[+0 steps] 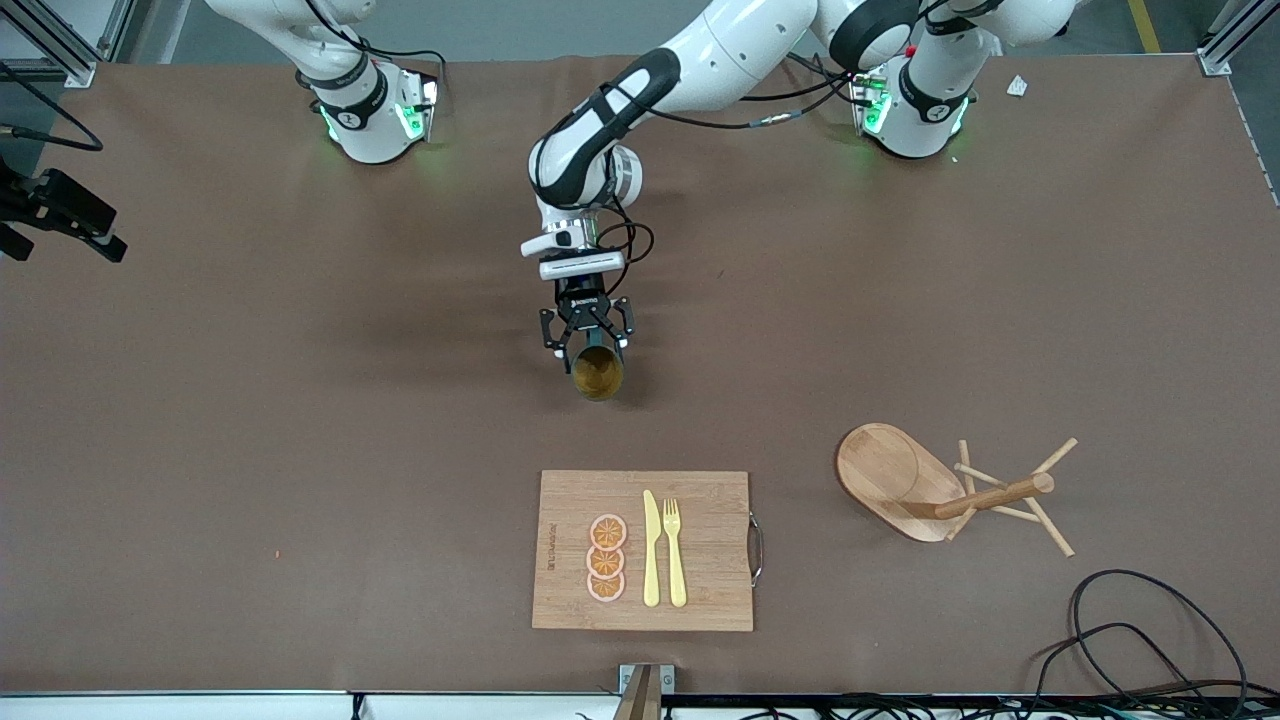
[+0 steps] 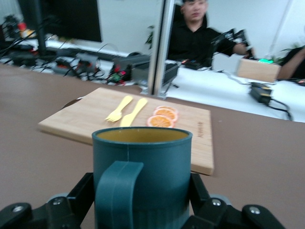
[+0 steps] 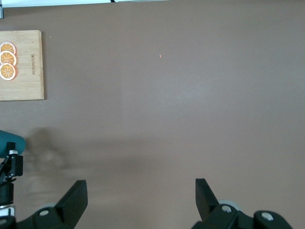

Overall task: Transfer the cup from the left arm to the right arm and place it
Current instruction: 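Set the teal mug upright on the table and open the left gripper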

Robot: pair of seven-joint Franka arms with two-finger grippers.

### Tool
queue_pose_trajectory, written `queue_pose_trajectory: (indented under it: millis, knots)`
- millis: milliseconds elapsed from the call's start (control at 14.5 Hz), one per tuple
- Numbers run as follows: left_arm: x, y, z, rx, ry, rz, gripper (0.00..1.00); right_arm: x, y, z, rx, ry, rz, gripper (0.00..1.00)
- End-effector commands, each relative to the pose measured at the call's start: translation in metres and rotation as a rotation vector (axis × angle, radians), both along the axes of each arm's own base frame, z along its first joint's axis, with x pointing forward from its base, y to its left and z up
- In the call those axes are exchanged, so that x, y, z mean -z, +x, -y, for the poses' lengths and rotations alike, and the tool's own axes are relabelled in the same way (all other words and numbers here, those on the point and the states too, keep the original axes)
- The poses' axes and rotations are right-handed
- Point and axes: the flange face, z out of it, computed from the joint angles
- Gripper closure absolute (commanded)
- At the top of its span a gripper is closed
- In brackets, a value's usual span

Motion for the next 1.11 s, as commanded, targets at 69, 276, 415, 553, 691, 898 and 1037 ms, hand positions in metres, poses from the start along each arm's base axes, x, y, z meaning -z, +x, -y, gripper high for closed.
queue_pose_trajectory:
  millis: [69,276,415,553,691,898,1037]
  knots:
    - [0.027,0.003,-0.002,0.069,0.064,0.104,0.23,0.000,-0.004,0.002,-0.001,-0.006,0.003,0.00]
    - [0.044,-0.006,-0.001,0.114,0.108,0.153,0.21,0.000,-0.004,0.006,0.004,-0.006,0.002,0.00]
    - [0.052,-0.011,-0.004,0.100,0.130,0.179,0.21,0.000,-0.004,0.006,0.004,-0.006,0.002,0.00]
    - [0.057,-0.022,-0.001,0.107,0.139,0.186,0.21,0.000,-0.004,0.006,0.005,-0.006,0.003,0.00]
    - [0.057,-0.026,0.001,0.104,0.128,0.183,0.00,0.000,-0.004,0.006,0.004,-0.006,0.003,0.00]
    - [0.052,-0.034,0.005,0.089,0.087,0.170,0.00,0.000,-0.004,0.006,0.005,-0.005,0.003,0.00]
    - [0.051,-0.050,0.011,0.061,0.054,0.126,0.00,0.000,-0.004,0.006,0.005,-0.006,0.003,0.00]
